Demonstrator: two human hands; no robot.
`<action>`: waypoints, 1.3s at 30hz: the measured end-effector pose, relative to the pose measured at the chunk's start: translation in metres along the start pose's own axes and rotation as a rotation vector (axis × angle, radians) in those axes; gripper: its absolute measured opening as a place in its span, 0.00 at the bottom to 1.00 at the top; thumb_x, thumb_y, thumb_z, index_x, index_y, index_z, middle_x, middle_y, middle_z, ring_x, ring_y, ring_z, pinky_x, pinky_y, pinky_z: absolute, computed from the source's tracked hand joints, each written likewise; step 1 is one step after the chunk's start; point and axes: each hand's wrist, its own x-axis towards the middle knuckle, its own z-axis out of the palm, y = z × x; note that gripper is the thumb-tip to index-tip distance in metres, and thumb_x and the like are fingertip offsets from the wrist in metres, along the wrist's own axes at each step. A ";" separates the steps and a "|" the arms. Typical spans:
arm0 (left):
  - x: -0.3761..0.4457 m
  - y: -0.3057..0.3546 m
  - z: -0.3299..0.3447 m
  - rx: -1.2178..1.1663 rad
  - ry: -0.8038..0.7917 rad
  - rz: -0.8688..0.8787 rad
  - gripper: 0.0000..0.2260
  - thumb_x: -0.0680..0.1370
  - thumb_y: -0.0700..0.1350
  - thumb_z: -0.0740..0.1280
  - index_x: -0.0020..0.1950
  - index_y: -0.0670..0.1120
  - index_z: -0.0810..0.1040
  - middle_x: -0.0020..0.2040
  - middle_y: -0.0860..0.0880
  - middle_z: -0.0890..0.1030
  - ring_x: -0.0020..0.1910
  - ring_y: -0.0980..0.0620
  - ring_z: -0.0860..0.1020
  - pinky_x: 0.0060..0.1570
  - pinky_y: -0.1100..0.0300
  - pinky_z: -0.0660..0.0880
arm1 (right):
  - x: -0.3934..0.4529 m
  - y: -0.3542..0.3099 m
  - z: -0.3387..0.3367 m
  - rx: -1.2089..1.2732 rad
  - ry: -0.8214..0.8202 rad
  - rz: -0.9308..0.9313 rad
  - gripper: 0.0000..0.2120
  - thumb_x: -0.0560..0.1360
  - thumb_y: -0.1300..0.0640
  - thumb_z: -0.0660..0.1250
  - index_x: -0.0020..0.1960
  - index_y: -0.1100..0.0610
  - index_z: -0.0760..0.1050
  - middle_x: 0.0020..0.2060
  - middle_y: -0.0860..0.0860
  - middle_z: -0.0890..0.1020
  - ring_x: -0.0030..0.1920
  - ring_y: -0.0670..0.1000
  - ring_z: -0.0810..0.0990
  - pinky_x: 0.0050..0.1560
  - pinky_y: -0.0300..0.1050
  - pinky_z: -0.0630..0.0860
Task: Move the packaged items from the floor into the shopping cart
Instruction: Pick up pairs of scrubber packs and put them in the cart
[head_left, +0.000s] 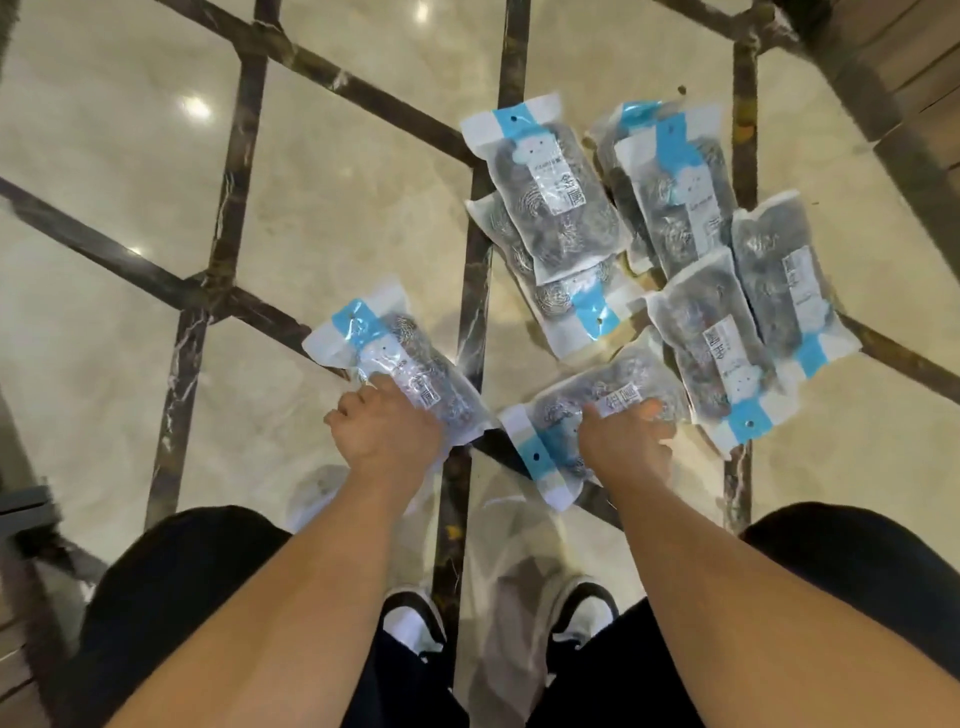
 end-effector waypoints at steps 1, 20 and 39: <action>0.010 0.002 0.008 -0.049 -0.019 -0.040 0.36 0.83 0.59 0.55 0.82 0.38 0.50 0.76 0.36 0.67 0.73 0.36 0.68 0.71 0.43 0.66 | 0.008 -0.003 0.010 0.093 0.024 0.069 0.44 0.83 0.39 0.61 0.83 0.63 0.42 0.79 0.67 0.57 0.76 0.68 0.64 0.73 0.60 0.64; 0.059 -0.002 0.033 -1.484 -0.158 -0.561 0.30 0.70 0.53 0.81 0.64 0.40 0.75 0.62 0.42 0.82 0.60 0.39 0.81 0.62 0.45 0.79 | 0.052 0.010 0.027 0.911 -0.054 0.347 0.45 0.69 0.43 0.82 0.76 0.59 0.63 0.66 0.58 0.77 0.65 0.63 0.78 0.55 0.58 0.82; -0.308 -0.111 -0.401 -1.692 -0.107 0.074 0.18 0.72 0.40 0.78 0.61 0.43 0.82 0.52 0.44 0.88 0.51 0.46 0.87 0.45 0.56 0.84 | -0.288 -0.027 -0.424 0.875 -0.202 -0.511 0.12 0.74 0.54 0.79 0.55 0.52 0.82 0.44 0.45 0.89 0.44 0.43 0.88 0.39 0.36 0.81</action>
